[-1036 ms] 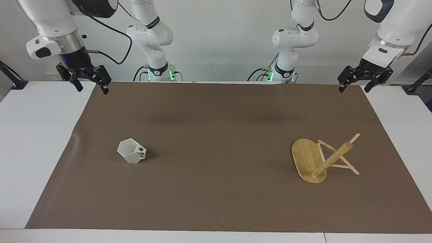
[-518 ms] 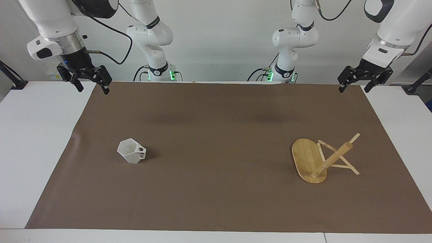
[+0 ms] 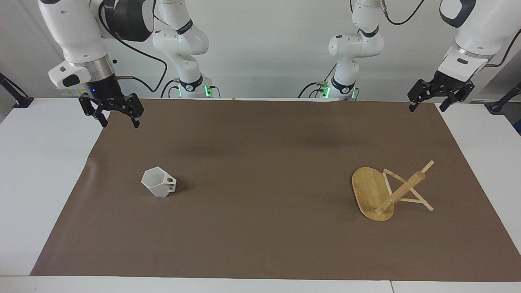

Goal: Hang cup on rack
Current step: 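Reach the right gripper to the white cup's rim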

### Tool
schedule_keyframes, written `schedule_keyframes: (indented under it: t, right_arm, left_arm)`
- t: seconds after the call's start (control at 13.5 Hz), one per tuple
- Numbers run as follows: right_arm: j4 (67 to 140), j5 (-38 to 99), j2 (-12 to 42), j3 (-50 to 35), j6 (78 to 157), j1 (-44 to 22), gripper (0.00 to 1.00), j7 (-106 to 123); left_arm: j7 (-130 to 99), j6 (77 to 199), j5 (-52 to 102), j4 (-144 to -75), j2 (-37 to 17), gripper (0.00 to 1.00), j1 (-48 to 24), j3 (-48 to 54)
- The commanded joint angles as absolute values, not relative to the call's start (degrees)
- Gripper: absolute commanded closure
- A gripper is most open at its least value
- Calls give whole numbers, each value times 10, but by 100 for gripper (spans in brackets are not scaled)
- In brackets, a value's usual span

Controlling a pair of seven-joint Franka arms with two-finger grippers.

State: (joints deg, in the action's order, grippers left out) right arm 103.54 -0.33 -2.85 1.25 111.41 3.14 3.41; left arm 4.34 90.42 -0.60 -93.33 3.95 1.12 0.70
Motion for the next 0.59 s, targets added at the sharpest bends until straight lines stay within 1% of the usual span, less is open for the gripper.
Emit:
schedule_keyframes:
  t: [0.0, 0.22, 0.52]
  right_arm:
    - [1088, -5, -17, 11, 1188, 34, 0, 35]
    - [1099, -4, 31, 11, 1239, 35, 0, 35]
    - [1126, -5, 111, 11, 1348, 42, 0, 41]
  left_arm:
    - [47, 908, -3, -945, 49, 0, 15, 7]
    - [47, 907, -3, -945, 49, 0, 15, 6]
    - [47, 907, -3, -945, 49, 0, 16, 6]
